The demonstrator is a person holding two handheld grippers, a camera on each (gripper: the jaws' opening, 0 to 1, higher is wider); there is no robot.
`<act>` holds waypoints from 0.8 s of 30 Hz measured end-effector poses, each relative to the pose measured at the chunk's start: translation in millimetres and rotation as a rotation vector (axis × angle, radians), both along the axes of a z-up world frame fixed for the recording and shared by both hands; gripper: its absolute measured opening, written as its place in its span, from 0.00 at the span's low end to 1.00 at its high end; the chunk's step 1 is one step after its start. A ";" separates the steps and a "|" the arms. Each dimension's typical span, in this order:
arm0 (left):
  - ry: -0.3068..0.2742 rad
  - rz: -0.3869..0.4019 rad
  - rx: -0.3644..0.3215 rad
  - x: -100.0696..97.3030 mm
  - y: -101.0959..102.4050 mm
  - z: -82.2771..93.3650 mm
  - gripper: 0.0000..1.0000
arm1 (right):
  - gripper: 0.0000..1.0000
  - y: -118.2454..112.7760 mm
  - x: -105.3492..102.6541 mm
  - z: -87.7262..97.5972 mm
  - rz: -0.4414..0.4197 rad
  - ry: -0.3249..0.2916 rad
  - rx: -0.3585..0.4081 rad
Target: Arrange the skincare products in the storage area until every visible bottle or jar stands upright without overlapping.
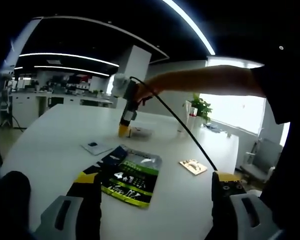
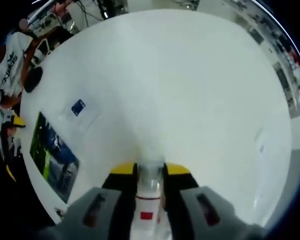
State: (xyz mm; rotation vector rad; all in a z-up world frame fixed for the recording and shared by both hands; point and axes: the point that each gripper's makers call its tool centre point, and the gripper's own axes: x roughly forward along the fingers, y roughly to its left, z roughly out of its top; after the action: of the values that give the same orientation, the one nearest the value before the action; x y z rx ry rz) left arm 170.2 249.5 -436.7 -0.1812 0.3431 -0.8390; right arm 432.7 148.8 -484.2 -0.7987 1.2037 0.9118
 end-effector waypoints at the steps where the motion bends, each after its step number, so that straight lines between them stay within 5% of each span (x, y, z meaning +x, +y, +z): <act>1: -0.001 0.000 0.000 0.1 -0.2 0.2 0.93 | 0.20 -0.1 0.4 -0.1 0.000 -0.001 0.000; 12: -0.001 -0.016 0.005 -1.3 -5.9 -1.5 0.91 | 0.17 1.9 -1.0 4.3 0.015 -0.061 0.080; 17: -0.005 -0.017 0.009 -1.0 -6.9 0.9 0.91 | 0.17 7.6 8.5 17.0 0.023 -0.101 0.129; 24: -0.014 -0.020 0.010 -3.4 -9.4 4.5 0.91 | 0.17 22.2 -4.9 40.6 0.033 -0.167 0.262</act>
State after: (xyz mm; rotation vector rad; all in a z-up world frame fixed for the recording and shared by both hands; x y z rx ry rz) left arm 166.8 240.0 -432.2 -0.1623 0.3364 -0.8575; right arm 427.8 170.9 -443.5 -0.6702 0.9061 0.9862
